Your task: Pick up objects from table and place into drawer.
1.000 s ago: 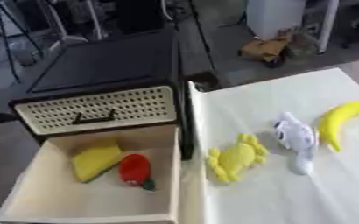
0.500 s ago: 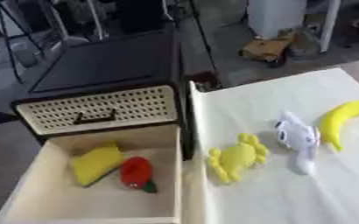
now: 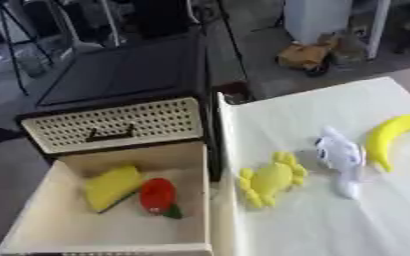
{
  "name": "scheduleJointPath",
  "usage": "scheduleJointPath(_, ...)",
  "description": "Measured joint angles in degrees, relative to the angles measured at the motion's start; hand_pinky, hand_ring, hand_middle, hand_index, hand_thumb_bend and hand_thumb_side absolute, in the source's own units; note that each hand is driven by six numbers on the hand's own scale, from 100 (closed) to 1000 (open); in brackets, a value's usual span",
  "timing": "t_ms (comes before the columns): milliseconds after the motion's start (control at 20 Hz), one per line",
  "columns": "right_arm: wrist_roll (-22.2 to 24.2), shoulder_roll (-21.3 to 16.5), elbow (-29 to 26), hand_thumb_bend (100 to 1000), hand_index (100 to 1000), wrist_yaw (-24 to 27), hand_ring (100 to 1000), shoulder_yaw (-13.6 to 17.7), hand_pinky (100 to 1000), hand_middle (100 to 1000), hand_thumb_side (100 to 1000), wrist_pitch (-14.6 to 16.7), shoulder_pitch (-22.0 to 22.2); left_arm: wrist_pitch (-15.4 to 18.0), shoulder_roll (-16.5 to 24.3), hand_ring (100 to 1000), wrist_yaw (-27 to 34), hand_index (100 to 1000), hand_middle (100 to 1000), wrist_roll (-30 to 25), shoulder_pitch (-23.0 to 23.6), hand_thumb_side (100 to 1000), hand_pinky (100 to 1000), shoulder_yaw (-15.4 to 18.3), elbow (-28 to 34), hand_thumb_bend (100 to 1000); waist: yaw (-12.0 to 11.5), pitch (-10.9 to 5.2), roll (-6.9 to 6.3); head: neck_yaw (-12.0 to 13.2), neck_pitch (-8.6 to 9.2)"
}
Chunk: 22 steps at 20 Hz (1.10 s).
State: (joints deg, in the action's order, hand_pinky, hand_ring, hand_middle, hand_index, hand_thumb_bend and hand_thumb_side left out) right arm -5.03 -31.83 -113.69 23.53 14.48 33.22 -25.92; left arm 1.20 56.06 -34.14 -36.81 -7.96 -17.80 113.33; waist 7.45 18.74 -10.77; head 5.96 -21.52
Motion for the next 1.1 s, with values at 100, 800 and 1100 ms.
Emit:
scheduleJointPath(100,-0.01,0.02,0.0,100,912,0.0,876,0.0,756,772,1000,-0.01,0.02,0.04,0.0,100,-0.12,1000,111,-0.26,0.29,461,100,0.0,-0.63,100,0.0,-0.01,0.0,0.02,0.0)
scheduleJointPath(800,0.01,0.3,0.0,100,912,-0.01,876,0.0,755,771,1000,-0.04,0.06,-5.74,-0.04,100,10.67,1000,100,-7.84,0.44,475,100,1.19,-0.72,100,-0.44,-0.01,0.27,0.08,-0.09)
scheduleJointPath(1100,0.18,0.31,0.0,100,912,-0.01,877,0.0,755,772,1000,-0.21,0.21,-3.19,0.44,100,9.46,1000,102,-6.95,0.44,451,100,2.2,0.17,100,-0.66,-0.01,0.27,0.09,-0.09)
